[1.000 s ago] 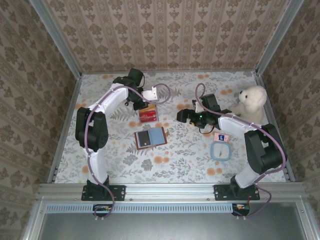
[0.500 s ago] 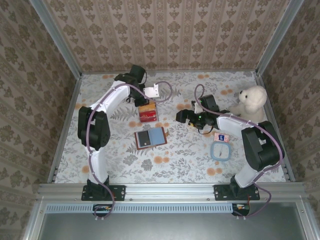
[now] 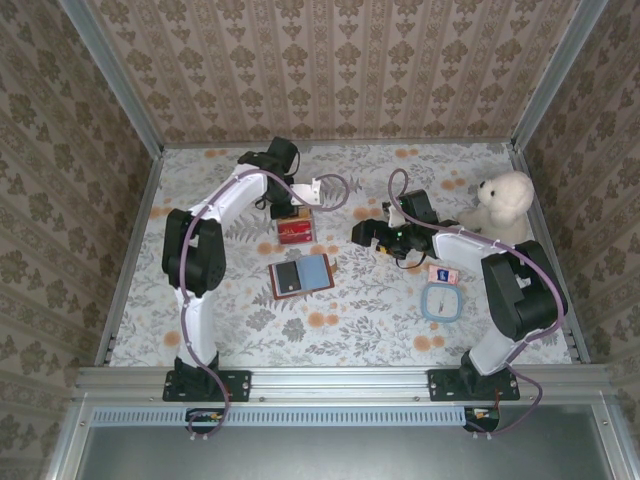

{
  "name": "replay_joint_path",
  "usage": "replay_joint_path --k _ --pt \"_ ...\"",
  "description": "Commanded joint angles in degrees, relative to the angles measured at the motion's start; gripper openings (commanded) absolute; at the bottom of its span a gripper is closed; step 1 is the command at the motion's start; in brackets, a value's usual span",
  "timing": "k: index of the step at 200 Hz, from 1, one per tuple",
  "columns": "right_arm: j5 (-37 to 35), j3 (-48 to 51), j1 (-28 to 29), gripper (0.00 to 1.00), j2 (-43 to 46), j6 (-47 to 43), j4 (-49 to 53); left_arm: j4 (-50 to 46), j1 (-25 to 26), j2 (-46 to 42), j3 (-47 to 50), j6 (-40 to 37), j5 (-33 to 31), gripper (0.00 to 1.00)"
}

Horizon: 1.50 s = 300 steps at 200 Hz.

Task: Take the credit cards out of the card holder

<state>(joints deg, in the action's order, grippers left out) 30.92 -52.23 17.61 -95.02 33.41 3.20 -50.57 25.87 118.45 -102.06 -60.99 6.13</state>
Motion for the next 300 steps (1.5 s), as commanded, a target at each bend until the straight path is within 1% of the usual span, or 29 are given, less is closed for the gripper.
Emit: replay_joint_path --k 1,15,33,64,85,98,107,118,127,132,143,151,155,172,190,210,219,230,245,264,290,300 --pt "1.5 0.2 -0.3 1.00 -0.9 0.5 -0.6 0.7 -0.1 1.3 0.2 -1.0 -2.1 0.13" --pt "1.7 0.2 -0.3 1.00 -0.9 0.5 -0.8 0.9 -0.1 1.3 -0.5 0.2 -1.4 0.25" --pt "1.8 0.1 -0.4 1.00 -1.0 0.5 -0.8 2.8 -0.1 0.4 -0.8 1.8 -1.5 0.33" --pt "1.7 0.2 -0.3 1.00 -0.9 0.6 -0.7 7.9 -0.1 -3.0 0.7 5.2 -0.7 0.37" --pt "1.5 0.2 -0.2 1.00 -0.3 0.2 -0.5 12.5 -0.1 -6.9 3.4 10.5 0.4 0.40" --pt "1.0 0.3 0.0 1.00 0.5 -0.2 -0.2 16.5 -0.4 -9.8 6.1 15.7 0.0 0.44" --pt "0.5 0.3 0.4 1.00 1.3 -0.7 0.2 19.9 -0.5 -12.0 8.6 20.0 -1.6 0.50" --pt "-0.5 0.3 1.2 1.00 2.5 -1.2 0.5 23.4 -0.6 -15.0 11.9 24.7 -3.8 0.53" --pt "-1.0 -0.1 2.2 0.99 3.3 -1.6 0.6 26.7 -0.6 -17.6 15.3 29.0 -6.1 0.59" --pt "-1.3 -0.4 2.9 1.00 3.6 -1.9 0.8 28.3 -0.6 -19.1 17.1 31.7 -7.7 0.64" --pt "-2.6 -1.5 4.8 0.99 4.4 -2.7 1.8 31.3 -0.7 -22.2 21.2 36.3 -9.5 0.71" --pt "-4.0 -2.4 6.5 0.99 4.8 -3.5 3.0 32.3 -0.6 -24.3 23.9 40.7 -9.7 0.85" --pt "-4.7 -3.0 7.4 0.99 5.0 -3.8 3.6 32.8 -0.6 -25.4 25.1 43.6 -9.8 0.90" --pt "-7.6 -5.2 11.6 0.99 5.0 -4.7 6.1 33.6 -0.6 -29.3 30.4 53.6 -9.6 0.99" --pt "-10.1 -6.8 16.0 0.98 4.4 -3.9 7.4 36.2 -0.6 -33.3 37.2 63.1 -10.8 1.00" --pt "-12.0 -8.0 20.3 0.97 2.9 -1.2 7.8 36.8 -0.6 -37.3 43.4 70.7 -12.2 1.00" --pt "-12.5 -8.5 21.9 0.94 2.1 0.2 7.7 36.5 -0.7 -39.1 46.0 73.3 -12.2 1.00" --pt "-12.7 -9.4 23.7 0.86 0.6 1.9 7.7 36.5 -0.7 -41.1 49.2 76.8 -12.5 1.00" --pt "-12.9 -10.6 25.6 0.73 -1.9 4.5 7.8 38.4 -0.7 -44.6 54.4 81.2 -10.1 1.00" --pt "-13.7 -12.1 27.5 0.61 -5.3 7.7 8.0 39.2 -0.7 -48.8 60.3 87.3 -8.6 1.00" --pt "-14.5 -13.1 28.5 0.49 -9.7 11.8 7.3 39.3 -0.8 -54.2 68.0 93.0 -8.4 1.00" --pt "-14.6 -13.4 28.5 0.47 -10.8 12.6 7.0 40.0 -0.7 -56.1 70.7 94.7 -7.6 1.00"
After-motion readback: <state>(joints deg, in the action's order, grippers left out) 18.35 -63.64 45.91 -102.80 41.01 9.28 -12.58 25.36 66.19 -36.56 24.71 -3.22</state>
